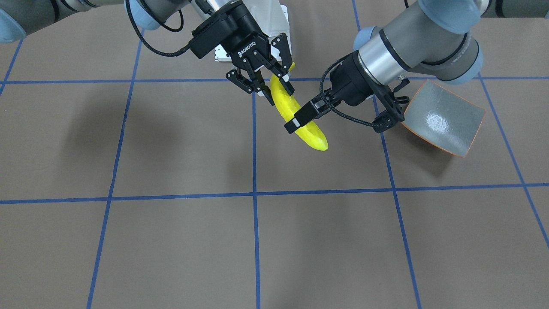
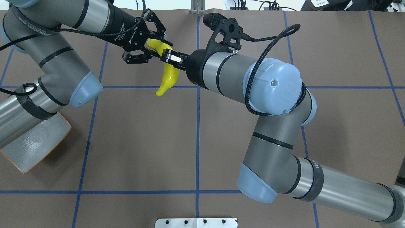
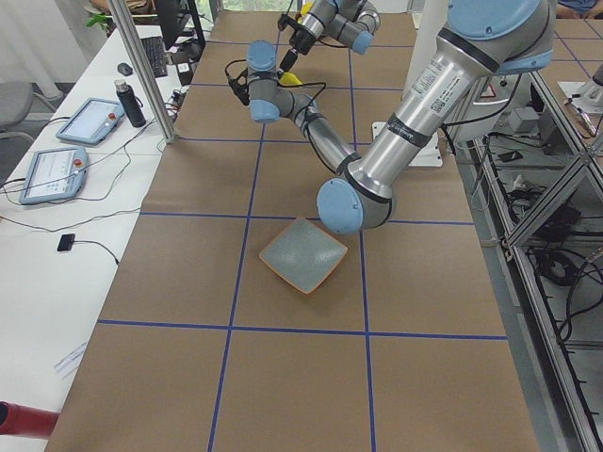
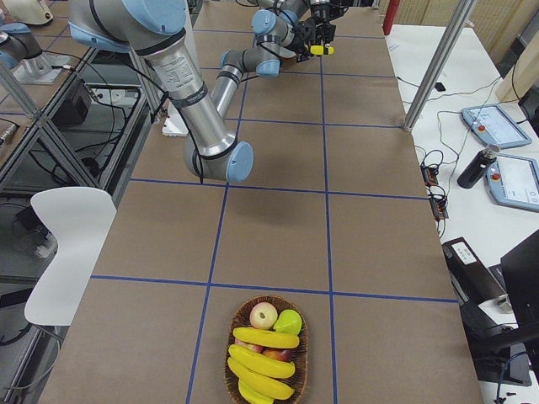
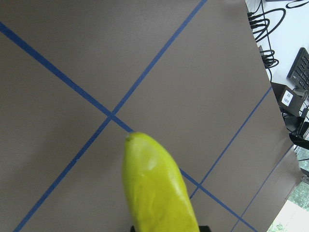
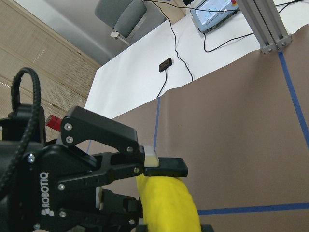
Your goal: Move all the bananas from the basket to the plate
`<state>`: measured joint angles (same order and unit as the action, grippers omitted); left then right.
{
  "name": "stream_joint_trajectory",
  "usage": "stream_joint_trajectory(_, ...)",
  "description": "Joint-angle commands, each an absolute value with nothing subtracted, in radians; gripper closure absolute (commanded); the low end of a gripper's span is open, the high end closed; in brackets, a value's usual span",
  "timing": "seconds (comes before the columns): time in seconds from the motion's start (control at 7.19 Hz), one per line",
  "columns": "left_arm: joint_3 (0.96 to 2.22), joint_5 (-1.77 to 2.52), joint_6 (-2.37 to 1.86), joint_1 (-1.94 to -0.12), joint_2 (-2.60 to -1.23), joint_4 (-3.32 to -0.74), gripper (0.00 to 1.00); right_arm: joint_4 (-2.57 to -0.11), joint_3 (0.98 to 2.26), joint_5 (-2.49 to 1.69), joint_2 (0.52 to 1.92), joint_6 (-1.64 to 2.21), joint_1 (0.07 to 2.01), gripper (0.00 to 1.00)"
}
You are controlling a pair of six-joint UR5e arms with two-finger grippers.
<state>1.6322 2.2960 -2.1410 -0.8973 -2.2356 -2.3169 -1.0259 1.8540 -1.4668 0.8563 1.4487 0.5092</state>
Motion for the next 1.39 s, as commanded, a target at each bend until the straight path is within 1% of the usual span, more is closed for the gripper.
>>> stream_joint_trajectory(0.0, 1.634, 2.290, -2.143, -0.905, -2.233, -2.316, 1.00, -1.025, 1.876, -1.479, 0.865, 1.444, 0.509, 0.00)
stream_joint_trajectory(0.14, 1.634, 2.290, -2.140, -0.920, -2.230, -2.313, 1.00, -1.025, 1.888, -1.489, 0.879, 1.445, 0.512, 0.00)
stream_joint_trajectory(0.28, 1.635, 2.296, -2.126, -0.948, -2.199, -2.316, 1.00, -1.025, 1.896, -1.502, 0.908, 1.445, 0.520, 0.00)
stream_joint_trajectory(0.56, 1.644, 2.328, -2.035, -0.972, -2.084, -2.319, 1.00, -1.037, 1.898, -1.615, 0.990, 1.437, 0.602, 0.00)
stream_joint_trajectory(0.7, 1.679, 2.341, -1.916, -0.988, -1.989, -2.313, 1.00, -1.037, 1.898, -1.723, 1.050, 1.430, 0.673, 0.00)
stream_joint_trajectory(0.97, 1.747, 2.353, -1.742, -1.023, -1.834, -2.313, 1.00, -1.046, 1.896, -1.816, 1.164, 1.326, 0.751, 0.00)
stream_joint_trajectory(1.11, 1.785, 2.355, -1.566, -1.035, -1.731, -2.312, 1.00, -1.116, 1.898, -1.883, 1.192, 1.239, 0.814, 0.00)
stream_joint_trajectory(1.25, 1.789, 2.347, -1.436, -1.040, -1.667, -2.313, 1.00, -1.190, 1.898, -1.949, 1.198, 1.165, 0.877, 0.00)
